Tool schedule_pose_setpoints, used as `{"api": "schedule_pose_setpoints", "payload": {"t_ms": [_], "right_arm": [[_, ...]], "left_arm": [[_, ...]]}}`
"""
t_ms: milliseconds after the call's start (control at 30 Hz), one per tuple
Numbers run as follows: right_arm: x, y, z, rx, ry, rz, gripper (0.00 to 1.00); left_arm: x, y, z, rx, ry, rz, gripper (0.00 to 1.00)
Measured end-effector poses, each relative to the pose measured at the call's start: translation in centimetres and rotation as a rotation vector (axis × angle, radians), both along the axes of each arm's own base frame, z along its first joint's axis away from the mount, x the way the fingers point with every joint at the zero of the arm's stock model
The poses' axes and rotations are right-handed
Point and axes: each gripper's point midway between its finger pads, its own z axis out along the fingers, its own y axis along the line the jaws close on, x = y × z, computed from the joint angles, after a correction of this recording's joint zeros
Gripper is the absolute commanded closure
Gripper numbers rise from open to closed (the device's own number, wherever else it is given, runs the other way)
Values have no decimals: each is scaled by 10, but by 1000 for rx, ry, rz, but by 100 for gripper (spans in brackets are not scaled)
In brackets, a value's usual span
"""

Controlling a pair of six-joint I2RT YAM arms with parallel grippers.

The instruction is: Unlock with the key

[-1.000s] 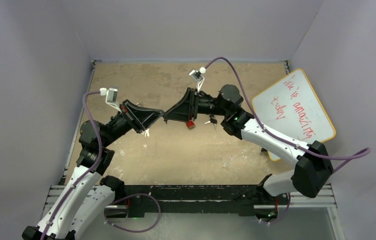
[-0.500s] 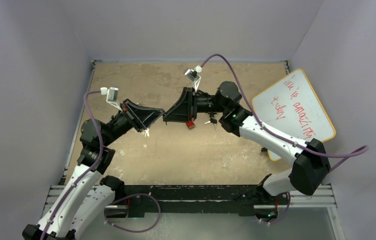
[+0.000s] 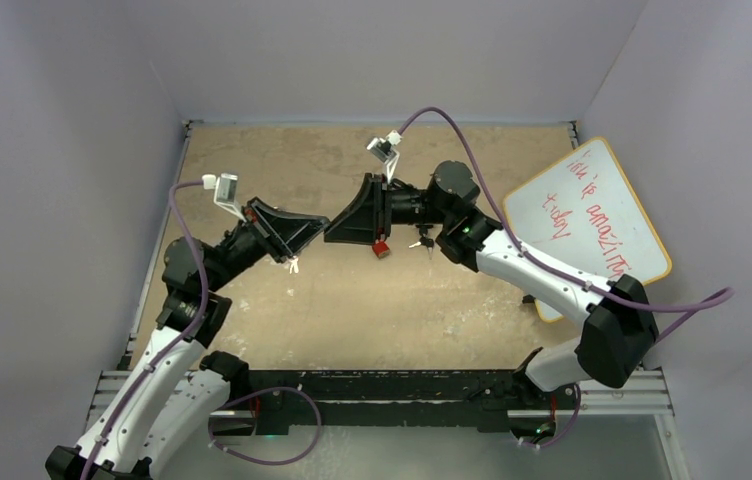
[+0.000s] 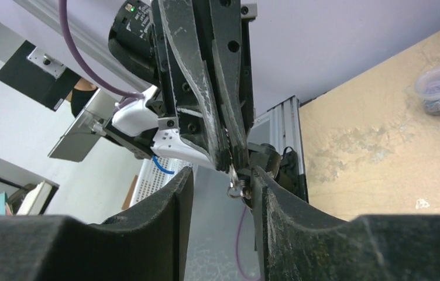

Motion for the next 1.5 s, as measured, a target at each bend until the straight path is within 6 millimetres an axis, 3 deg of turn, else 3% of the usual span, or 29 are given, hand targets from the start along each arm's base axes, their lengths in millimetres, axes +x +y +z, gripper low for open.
{"api": "schedule_pose_setpoints", "payload": {"t_ms": [233, 433, 633, 733, 800, 967, 1133, 1167, 1233, 1300, 1367, 1500], "right_arm": [[3, 2, 6, -12, -18, -7, 84], [4, 2, 4, -19, -31, -8, 82], [4, 2, 1, -30, -29, -8, 67], [4, 2, 0, -34, -26, -8, 67], [5, 2, 0, -36, -26, -10, 73], [6, 3, -1, -39, -24, -20, 100], [8, 3, -1, -40, -21, -29, 100], [8, 3, -1, -40, -22, -29, 96], [7, 2, -1, -39, -22, -32, 64], [6, 0, -2, -41, -15, -37, 51], [7, 0, -3, -42, -14, -47, 53], [10, 0, -4, -50, -6, -65, 78]], "left_arm": [[1, 1, 1, -8, -6, 5, 100], [1, 1, 1, -9, -6, 8, 100], [1, 1, 0, -8, -4, 8, 100], [1, 1, 0, -8, -4, 8, 100], [1, 1, 1, -9, -5, 8, 100], [1, 1, 1, -9, -3, 9, 100], [0, 2, 1, -10, -4, 13, 100], [0, 2, 1, -9, -3, 14, 100], [0, 2, 0, -8, -2, 12, 100], [-1, 2, 0, -8, -1, 13, 100], [-1, 2, 1, -10, -3, 14, 100], [-2, 3, 1, -10, -5, 13, 100]]}}
